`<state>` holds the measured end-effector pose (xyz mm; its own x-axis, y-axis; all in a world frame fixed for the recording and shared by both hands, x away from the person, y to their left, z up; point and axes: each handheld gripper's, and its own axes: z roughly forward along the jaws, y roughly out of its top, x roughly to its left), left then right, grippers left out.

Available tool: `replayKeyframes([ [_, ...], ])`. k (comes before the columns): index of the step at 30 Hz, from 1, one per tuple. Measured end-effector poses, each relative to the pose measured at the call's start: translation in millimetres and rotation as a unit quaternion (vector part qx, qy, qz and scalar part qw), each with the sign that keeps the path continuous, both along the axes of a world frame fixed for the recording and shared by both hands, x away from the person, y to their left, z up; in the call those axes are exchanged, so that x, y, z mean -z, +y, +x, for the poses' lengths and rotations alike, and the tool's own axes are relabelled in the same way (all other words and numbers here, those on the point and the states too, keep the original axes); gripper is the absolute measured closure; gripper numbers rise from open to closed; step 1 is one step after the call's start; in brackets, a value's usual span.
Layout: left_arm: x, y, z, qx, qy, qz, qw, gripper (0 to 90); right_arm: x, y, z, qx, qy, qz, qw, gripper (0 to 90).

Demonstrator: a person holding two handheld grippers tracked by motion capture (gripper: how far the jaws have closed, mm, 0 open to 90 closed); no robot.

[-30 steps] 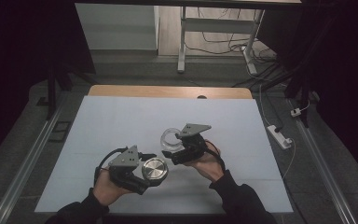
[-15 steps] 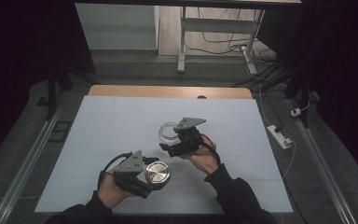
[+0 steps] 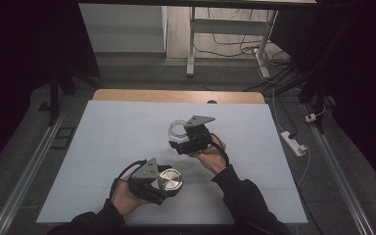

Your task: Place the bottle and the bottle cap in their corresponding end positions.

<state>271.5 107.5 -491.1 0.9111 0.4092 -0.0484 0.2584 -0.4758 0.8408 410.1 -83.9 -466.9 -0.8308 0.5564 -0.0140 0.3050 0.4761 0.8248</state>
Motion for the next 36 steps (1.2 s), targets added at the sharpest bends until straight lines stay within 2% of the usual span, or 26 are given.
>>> replayKeyframes([
  [14,24.9,-10.8,24.2,-0.026,0.005,0.017,0.9995,19.7,7.2,6.6,25.5,0.017,-0.003,-0.003,0.9998,14.4],
  [22,38.3,-18.1,34.4,-0.029,0.014,0.035,0.9989,19.7,13.5,13.2,36.8,0.023,-0.001,-0.007,0.9997,14.4],
  [26,42.0,-22.3,39.3,-0.031,0.014,0.046,0.9983,19.7,18.5,14.7,40.8,0.027,0.0,-0.013,0.9995,14.4],
  [36,49.5,-30.4,49.4,-0.042,0.031,0.065,0.9965,19.6,32.6,12.7,48.7,0.036,0.01,-0.021,0.9991,14.4],
])
